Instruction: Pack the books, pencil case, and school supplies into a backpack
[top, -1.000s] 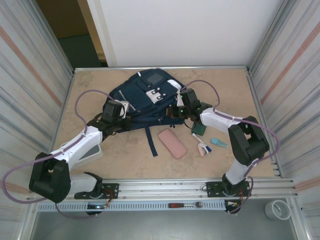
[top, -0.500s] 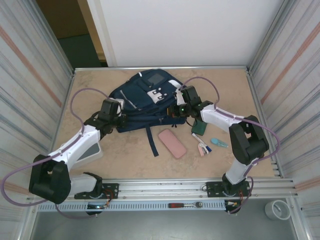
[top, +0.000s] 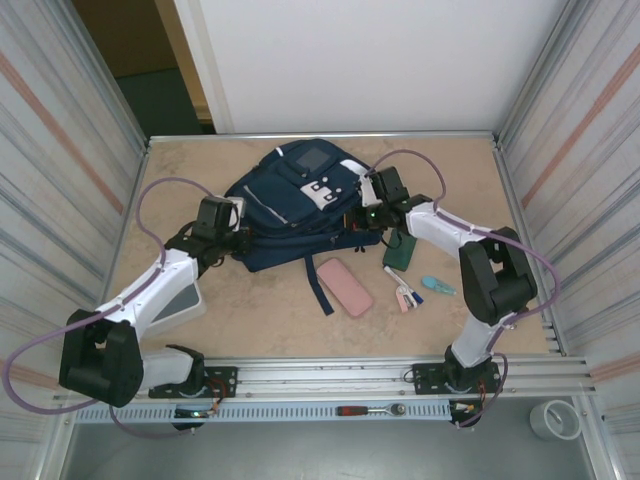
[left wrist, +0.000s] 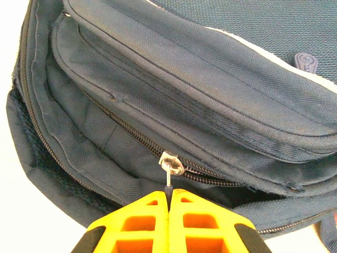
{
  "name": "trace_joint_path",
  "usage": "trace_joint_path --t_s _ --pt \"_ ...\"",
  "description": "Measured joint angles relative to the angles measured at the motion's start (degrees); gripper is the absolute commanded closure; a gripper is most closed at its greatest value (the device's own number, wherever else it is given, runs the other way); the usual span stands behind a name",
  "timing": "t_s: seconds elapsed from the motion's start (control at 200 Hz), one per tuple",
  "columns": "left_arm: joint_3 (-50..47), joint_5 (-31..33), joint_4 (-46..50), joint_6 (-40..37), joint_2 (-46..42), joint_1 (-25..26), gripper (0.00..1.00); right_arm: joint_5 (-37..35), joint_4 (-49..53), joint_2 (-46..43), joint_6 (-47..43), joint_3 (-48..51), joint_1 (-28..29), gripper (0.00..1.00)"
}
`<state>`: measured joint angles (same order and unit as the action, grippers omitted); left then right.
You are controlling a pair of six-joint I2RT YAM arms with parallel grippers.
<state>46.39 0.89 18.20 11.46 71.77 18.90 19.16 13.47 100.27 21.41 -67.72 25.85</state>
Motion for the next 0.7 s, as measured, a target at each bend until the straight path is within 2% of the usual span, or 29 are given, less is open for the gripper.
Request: trace_joint_path --t_s 0.356,0.456,0.541,0.701 --pt "-0.4 -0.5 1.3 2.2 -7.0 1.0 1.00 0.2 3.1 11.6 3.7 -15.0 2.7 0.83" --pt "-0.4 -0.4 1.4 2.8 -7.9 2.8 1.00 1.3 2.9 15.1 5.3 -19.6 2.7 0.73" --pt "-0.4 -0.7 1.4 3.3 -7.4 4.8 1.00 1.7 2.8 16.8 6.6 -21.9 2.1 0.69" --pt "-0.4 -1.4 1.0 3.8 -5.4 7.9 1.00 1.7 1.5 14.2 9.2 -18.9 -0.3 0.44"
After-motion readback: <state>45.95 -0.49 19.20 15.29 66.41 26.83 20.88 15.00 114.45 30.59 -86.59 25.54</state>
